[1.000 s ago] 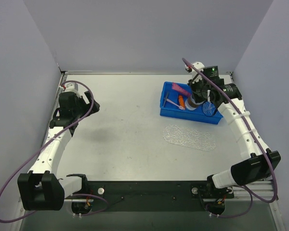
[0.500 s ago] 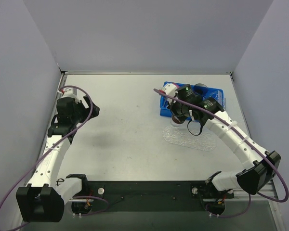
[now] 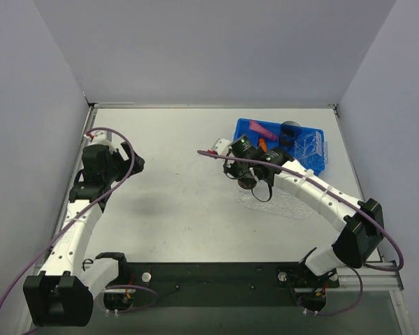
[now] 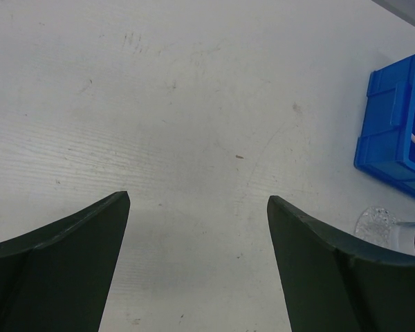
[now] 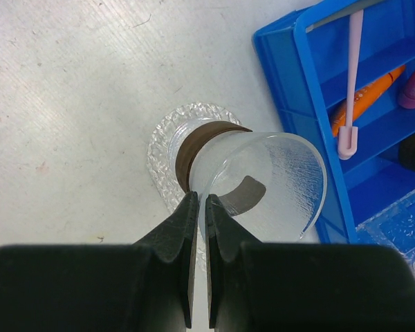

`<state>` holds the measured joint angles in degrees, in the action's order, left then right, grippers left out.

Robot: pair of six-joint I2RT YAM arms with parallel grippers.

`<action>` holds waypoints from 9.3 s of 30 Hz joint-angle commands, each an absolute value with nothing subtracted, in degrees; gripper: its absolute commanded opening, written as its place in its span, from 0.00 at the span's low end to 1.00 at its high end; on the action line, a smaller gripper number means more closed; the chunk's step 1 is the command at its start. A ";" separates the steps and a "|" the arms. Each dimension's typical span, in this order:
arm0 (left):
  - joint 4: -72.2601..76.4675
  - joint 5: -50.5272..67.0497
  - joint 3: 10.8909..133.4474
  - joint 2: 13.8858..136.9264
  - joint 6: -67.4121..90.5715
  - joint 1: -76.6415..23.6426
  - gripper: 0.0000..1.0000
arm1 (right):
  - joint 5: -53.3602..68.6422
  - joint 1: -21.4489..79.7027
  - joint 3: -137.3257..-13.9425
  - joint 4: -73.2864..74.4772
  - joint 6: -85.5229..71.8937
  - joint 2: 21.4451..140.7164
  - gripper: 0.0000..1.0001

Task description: Prepare toiletry sets of a toothbrush and toothpaste on the tray

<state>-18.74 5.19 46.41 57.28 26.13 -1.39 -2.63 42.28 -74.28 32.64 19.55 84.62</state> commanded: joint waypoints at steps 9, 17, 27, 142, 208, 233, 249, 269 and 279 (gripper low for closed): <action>-16.61 6.15 47.11 57.57 25.66 -1.41 0.91 | -7.38 42.54 -69.97 26.46 21.62 84.02 0.00; -16.96 5.63 46.41 56.87 25.66 -1.41 0.91 | -7.12 42.63 -68.56 24.96 21.09 84.55 0.00; -17.05 5.54 47.11 57.48 25.75 -1.41 0.91 | -7.65 42.98 -66.36 23.55 20.92 84.90 0.00; -17.05 5.27 44.03 56.95 27.51 -1.41 0.91 | 9.58 20.92 -65.83 31.73 -13.45 87.19 0.00; -18.80 6.68 47.81 54.41 26.81 -1.58 0.91 | 2.29 -6.67 -86.03 35.95 -5.80 85.51 0.61; -17.14 6.42 49.40 58.97 25.84 -1.49 0.91 | -3.43 -7.29 -88.16 33.93 -4.83 98.88 0.50; -17.49 6.33 49.66 58.62 25.75 -1.49 0.91 | -3.34 -7.21 -88.95 31.73 -4.75 102.39 0.33; -17.05 6.85 51.50 58.89 25.84 -1.58 0.90 | -2.29 -7.56 -89.65 31.82 -6.41 96.60 0.00; -16.17 5.63 56.94 61.78 24.26 -8.76 0.84 | -0.53 -7.91 -88.95 31.82 -7.64 92.99 0.00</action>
